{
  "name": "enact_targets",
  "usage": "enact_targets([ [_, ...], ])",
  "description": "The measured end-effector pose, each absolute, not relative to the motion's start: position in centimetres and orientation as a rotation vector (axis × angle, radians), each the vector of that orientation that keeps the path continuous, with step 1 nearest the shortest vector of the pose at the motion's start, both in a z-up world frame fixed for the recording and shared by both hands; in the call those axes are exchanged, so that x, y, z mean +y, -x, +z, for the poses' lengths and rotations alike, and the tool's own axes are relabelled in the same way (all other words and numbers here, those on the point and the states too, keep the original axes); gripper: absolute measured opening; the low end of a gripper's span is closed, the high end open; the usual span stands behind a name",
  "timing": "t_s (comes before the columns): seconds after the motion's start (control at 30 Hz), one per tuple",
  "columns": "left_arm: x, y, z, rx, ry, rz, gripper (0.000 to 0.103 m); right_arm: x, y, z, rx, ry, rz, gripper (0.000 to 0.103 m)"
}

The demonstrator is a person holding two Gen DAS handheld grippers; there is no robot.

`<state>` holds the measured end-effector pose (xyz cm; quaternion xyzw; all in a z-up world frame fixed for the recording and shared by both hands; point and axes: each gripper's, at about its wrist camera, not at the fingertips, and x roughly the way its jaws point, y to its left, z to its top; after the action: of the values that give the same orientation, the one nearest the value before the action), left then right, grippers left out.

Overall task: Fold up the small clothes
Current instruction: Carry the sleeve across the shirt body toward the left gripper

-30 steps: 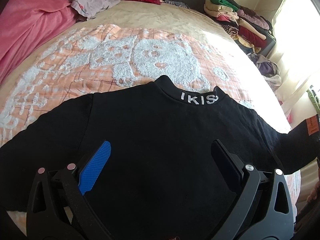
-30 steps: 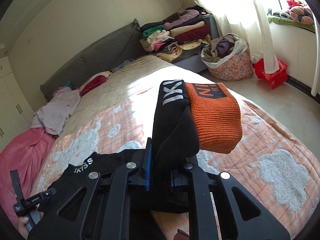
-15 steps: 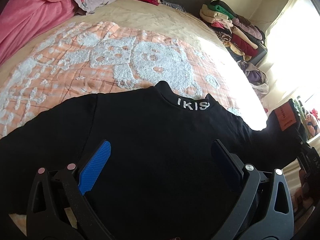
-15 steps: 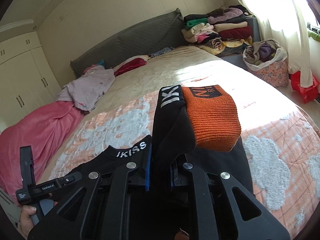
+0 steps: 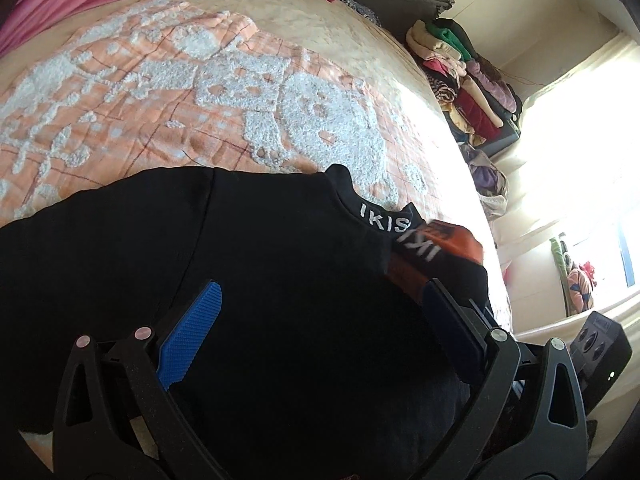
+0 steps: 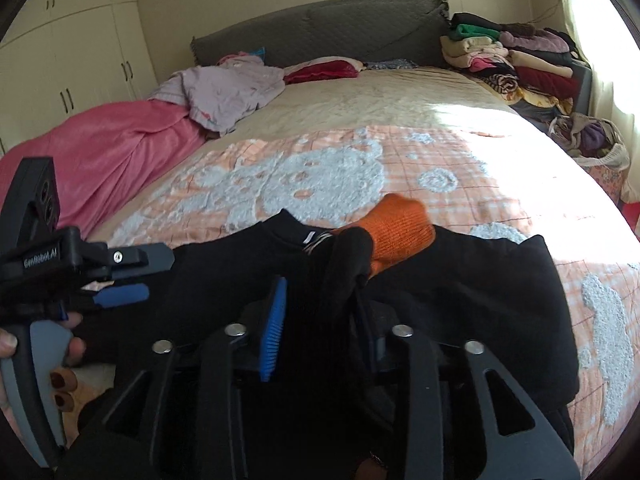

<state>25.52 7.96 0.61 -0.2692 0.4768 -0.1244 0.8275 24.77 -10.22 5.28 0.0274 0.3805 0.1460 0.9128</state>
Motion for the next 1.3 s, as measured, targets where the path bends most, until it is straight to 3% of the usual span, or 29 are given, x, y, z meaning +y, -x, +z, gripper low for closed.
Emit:
enact_targets([
  [0.07, 8.4, -25.6, 0.2, 1.028, 0.606, -0.27, 0.094, -9.2, -24.5, 4.9, 0.791, -0.033, 0.328, 0.041],
  [0.2, 8.7, -25.9, -0.9, 1.059, 0.675, -0.303, 0.094, -8.2, -23.5, 4.9, 0.791, 0.002, 0.388, 0.054],
  [0.3, 8.7, -26.0, -1.5, 1.076, 0.715, -0.324, 0.094, -8.3, -22.6, 5.1, 0.788, 0.022, 0.426, 0.055],
  [0.43, 8.5, -26.0, -1.8, 1.082, 0.719, -0.327, 0.094, -9.9, -22.4, 5.2, 0.788, -0.004, 0.401, 0.071],
  [0.67, 8.9, -26.0, -1.9, 1.08, 0.716, -0.317, 0.094, -11.6, -25.5, 2.4, 0.899, -0.183, 0.343, 0.071],
  [1.03, 10.6, -26.3, -2.0, 1.08, 0.749, -0.297, 0.094, -6.0, -21.7, 4.2, 0.818, -0.009, 0.617, 0.072],
  [1.3, 7.8, -26.2, -3.4, 1.143, 0.648, -0.328, 0.093, -9.6, -19.9, 5.3, 0.828, -0.066, 0.538, 0.072],
])
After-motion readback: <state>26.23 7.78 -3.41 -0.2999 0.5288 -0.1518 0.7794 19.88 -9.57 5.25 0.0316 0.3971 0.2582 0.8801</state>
